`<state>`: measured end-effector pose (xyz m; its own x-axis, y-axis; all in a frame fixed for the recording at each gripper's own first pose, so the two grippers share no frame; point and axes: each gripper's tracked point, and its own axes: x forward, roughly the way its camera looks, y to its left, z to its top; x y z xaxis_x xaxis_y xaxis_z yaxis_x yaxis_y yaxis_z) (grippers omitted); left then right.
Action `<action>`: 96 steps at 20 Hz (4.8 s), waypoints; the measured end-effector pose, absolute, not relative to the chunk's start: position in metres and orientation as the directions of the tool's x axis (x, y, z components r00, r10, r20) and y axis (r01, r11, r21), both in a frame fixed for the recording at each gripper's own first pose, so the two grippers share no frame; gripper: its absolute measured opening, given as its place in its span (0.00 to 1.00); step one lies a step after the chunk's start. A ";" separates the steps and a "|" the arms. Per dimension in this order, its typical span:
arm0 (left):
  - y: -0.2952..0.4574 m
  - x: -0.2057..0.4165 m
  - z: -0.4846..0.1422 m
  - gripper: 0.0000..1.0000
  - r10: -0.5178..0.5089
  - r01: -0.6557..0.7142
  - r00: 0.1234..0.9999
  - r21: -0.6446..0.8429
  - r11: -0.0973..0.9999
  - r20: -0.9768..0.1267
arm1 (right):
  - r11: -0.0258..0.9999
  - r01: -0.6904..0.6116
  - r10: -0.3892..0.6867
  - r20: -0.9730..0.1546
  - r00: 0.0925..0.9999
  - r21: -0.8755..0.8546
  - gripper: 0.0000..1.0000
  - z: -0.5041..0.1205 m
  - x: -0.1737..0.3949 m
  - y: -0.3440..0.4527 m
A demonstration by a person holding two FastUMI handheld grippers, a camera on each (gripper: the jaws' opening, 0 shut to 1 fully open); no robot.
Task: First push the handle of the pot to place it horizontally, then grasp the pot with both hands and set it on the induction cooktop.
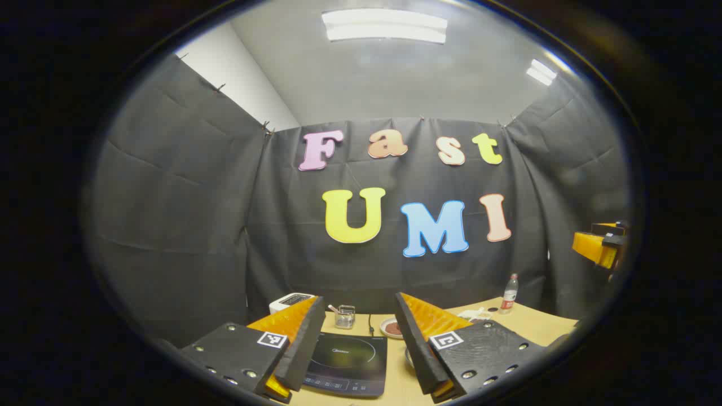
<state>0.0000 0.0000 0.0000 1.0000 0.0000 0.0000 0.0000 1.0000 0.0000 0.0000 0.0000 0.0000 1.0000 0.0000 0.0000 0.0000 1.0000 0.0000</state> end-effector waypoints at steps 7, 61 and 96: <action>-0.004 -0.005 0.001 0.73 -0.008 0.008 1.000 0.000 1.000 0.000 | 1.000 -0.007 0.007 -0.022 1.000 0.007 0.94 -0.011 -0.004 -0.005; 0.079 0.042 -0.013 0.76 0.068 -0.069 0.998 0.022 0.997 0.017 | 0.925 -0.378 0.344 -0.478 0.808 0.028 0.02 -0.179 0.011 0.125; -0.022 0.110 -0.059 0.74 0.098 -0.090 0.991 0.086 0.992 -0.086 | 0.891 -0.446 0.289 -0.869 0.403 0.089 0.02 -0.352 0.025 0.035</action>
<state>0.1099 -0.0224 -0.0588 0.9915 0.0976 -0.0864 -0.0902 0.9922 0.0862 0.0250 0.0352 -0.3517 0.4026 0.2885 -0.8687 -0.4459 0.8906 0.0891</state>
